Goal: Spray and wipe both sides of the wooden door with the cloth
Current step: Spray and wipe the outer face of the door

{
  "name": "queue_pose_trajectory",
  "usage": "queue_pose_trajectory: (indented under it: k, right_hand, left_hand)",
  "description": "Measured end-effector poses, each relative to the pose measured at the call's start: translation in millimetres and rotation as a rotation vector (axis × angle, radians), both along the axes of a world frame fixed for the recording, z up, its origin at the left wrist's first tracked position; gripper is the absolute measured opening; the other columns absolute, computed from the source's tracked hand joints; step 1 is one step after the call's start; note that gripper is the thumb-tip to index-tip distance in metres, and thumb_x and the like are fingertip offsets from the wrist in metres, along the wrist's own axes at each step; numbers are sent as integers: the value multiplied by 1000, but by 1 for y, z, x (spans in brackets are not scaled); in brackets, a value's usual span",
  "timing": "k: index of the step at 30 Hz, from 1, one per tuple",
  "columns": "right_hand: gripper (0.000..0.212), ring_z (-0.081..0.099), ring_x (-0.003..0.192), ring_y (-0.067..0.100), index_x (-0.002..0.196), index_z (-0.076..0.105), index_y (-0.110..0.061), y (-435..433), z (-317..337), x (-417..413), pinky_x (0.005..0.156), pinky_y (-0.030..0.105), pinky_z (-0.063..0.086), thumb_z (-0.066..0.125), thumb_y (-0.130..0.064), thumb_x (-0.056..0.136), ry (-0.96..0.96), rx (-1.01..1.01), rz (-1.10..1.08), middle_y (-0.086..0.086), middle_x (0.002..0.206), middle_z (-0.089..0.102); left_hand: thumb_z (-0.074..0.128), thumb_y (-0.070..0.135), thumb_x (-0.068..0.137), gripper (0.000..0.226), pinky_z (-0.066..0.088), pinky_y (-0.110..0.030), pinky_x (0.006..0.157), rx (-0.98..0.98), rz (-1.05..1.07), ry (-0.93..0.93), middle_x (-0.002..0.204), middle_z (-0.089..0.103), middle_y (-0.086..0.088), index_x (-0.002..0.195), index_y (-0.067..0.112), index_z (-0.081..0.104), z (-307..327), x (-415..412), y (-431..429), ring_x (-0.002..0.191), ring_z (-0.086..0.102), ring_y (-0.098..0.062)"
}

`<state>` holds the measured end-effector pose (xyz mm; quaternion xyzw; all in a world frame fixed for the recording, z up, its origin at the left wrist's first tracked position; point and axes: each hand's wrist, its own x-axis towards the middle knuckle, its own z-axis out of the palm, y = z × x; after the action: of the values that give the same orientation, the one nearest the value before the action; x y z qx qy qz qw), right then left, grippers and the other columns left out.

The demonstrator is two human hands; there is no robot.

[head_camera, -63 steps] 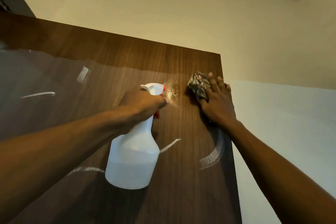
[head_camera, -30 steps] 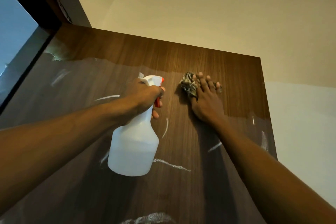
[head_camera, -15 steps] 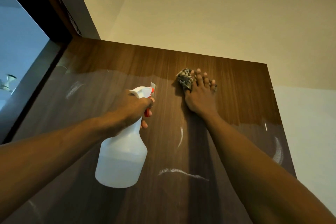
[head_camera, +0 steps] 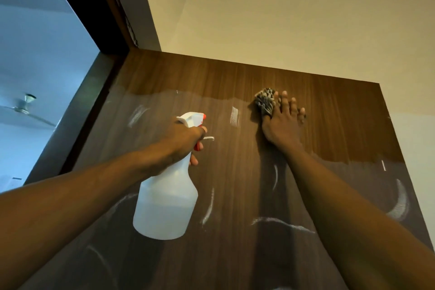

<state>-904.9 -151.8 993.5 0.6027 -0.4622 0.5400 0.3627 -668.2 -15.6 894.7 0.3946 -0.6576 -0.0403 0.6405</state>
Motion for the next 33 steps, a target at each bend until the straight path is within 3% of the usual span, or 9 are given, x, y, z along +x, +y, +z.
queue_pose_trajectory:
  k: [5, 9, 13, 17, 22, 27, 30, 33]
  right_hand:
    - [66, -11, 152, 24, 159, 1, -26, 4, -17, 61, 122, 49, -9, 33, -40, 103, 201, -53, 46, 1, 167, -6]
    - [67, -13, 152, 17, 157, -6, -31, 1, -71, 49, 122, 43, -12, 26, -46, 101, 372, -64, -11, -6, 165, -9]
    - [65, -11, 152, 19, 158, -1, -28, -3, -79, 22, 121, 42, -12, 27, -42, 101, 229, -30, -17, -3, 166, -7]
    - [64, -11, 152, 25, 159, 1, -25, 4, -30, 52, 119, 46, -13, 30, -41, 104, 47, -26, 16, 2, 167, -7]
    - [67, -11, 152, 25, 158, 1, -27, 1, 1, 126, 121, 49, -11, 31, -47, 102, 205, -76, 33, 1, 167, -5]
    - [66, -13, 152, 19, 158, -2, -30, 3, -65, 140, 120, 41, -15, 30, -47, 103, 457, -118, 64, -5, 165, -9]
    - [64, -11, 152, 18, 158, 0, -29, -2, -72, 111, 122, 43, -10, 23, -46, 101, 412, -123, 59, -4, 166, -5]
    - [64, -12, 152, 20, 158, -4, -27, -3, -42, 111, 123, 46, -9, 24, -45, 103, 222, -74, 23, -1, 166, -8]
  left_hand:
    - [46, 35, 96, 34, 47, -20, 46, -19, 37, -6, 81, 66, -10, 88, 6, 63, -3, 29, 1, 49, 59, -17]
    - [45, 34, 96, 31, 46, -19, 44, 12, 9, 1, 83, 65, -10, 91, 7, 61, -8, 41, 3, 49, 58, -17]
    - [45, 33, 96, 27, 46, -19, 42, 28, -13, -4, 80, 63, -8, 93, 10, 59, -11, 46, 4, 48, 56, -16]
    - [48, 35, 95, 27, 47, -22, 47, 4, 23, 13, 79, 66, -7, 88, 12, 61, -5, 58, 7, 49, 59, -17]
    - [49, 35, 94, 27, 46, -20, 45, -36, 104, 21, 79, 67, -7, 87, 12, 61, 5, 68, 10, 48, 60, -17]
    - [47, 35, 95, 28, 48, -22, 48, -20, 136, 15, 84, 67, -9, 89, 12, 61, 3, 80, 7, 51, 60, -18]
    - [48, 32, 95, 20, 48, -22, 47, -18, 104, 35, 82, 66, -11, 91, 17, 60, -2, 96, 5, 50, 59, -19]
    - [49, 32, 95, 23, 48, -24, 47, -27, 117, 50, 82, 67, -12, 90, 13, 61, -3, 119, 2, 48, 59, -20]
